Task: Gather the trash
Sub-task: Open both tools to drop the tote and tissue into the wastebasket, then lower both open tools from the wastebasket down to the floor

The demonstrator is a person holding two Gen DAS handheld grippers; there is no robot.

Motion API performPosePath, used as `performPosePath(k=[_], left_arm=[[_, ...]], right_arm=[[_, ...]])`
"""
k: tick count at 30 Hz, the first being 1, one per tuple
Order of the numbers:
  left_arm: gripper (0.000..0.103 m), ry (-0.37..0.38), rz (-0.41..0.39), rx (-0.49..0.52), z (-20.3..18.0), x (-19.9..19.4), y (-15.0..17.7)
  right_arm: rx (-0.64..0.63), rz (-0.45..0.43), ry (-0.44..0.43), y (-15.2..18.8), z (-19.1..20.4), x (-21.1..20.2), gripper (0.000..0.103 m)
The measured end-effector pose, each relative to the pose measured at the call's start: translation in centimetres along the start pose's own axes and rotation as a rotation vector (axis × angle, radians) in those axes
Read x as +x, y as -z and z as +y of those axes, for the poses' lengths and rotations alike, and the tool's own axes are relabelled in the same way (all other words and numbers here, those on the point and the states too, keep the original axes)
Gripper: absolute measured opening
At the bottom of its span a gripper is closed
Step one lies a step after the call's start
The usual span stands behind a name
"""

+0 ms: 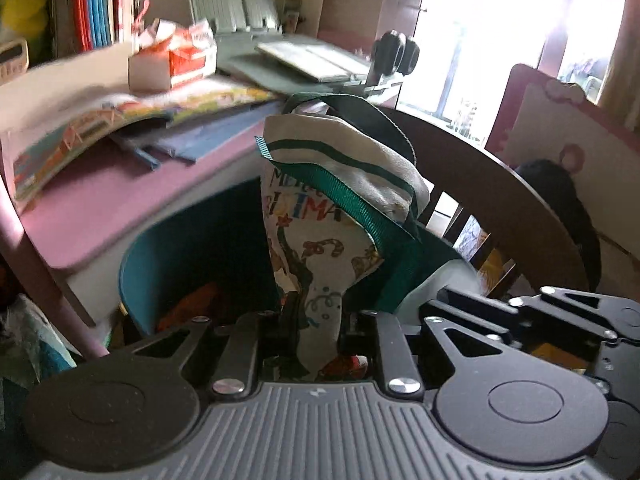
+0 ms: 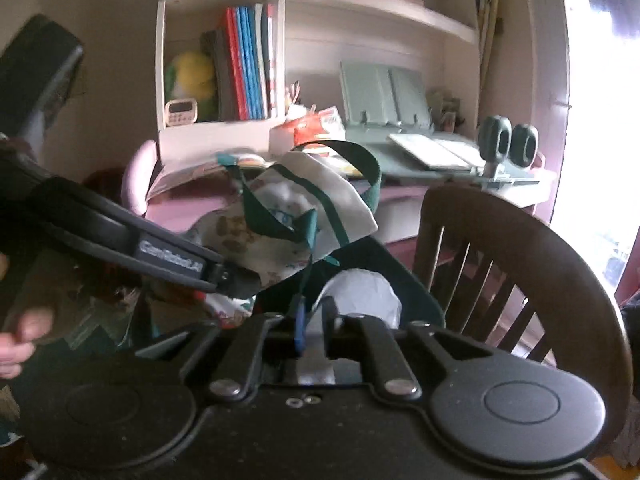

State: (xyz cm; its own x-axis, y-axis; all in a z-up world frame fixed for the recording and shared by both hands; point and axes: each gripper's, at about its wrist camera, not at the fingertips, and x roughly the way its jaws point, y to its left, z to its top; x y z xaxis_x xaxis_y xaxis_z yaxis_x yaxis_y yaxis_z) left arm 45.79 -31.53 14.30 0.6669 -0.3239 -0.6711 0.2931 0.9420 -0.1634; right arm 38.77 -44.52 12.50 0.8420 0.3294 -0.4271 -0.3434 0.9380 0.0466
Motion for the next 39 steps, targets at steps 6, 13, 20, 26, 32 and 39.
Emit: performPosePath(k=[6,13,20,26,32,39], left_arm=[[0.031,0.000,0.064,-0.029,0.1,1.1,0.4],[0.069,0.015,0.021,-0.043,0.1,-1.0,0.6],[0.069,0.014,0.008,-0.039,0.7,-4.9,2.0],[0.069,0.009,-0.012,-0.043,1.9,-9.3,4.3],[0.069,-0.022,-0.047,-0.044,3.8,-14.1,7.2],[0.069,-0.048,-0.079,-0.078,8.2,-19.4,11.0]], right_arm=[[0.012,0.024,0.001,0.2,-0.4,-0.4,0.030],[0.039,0.024,0.004,0.9,-0.4,-2.3,0.041],[0.026,0.030,-0.004,1.1,1.3,-5.5,0.046],[0.009,0.027,-0.034,0.9,4.7,-8.4,0.052],[0.002,0.023,-0.072,0.7,8.6,-10.5,0.054],[-0.019,0.028,-0.152,0.8,14.5,-11.1,0.055]])
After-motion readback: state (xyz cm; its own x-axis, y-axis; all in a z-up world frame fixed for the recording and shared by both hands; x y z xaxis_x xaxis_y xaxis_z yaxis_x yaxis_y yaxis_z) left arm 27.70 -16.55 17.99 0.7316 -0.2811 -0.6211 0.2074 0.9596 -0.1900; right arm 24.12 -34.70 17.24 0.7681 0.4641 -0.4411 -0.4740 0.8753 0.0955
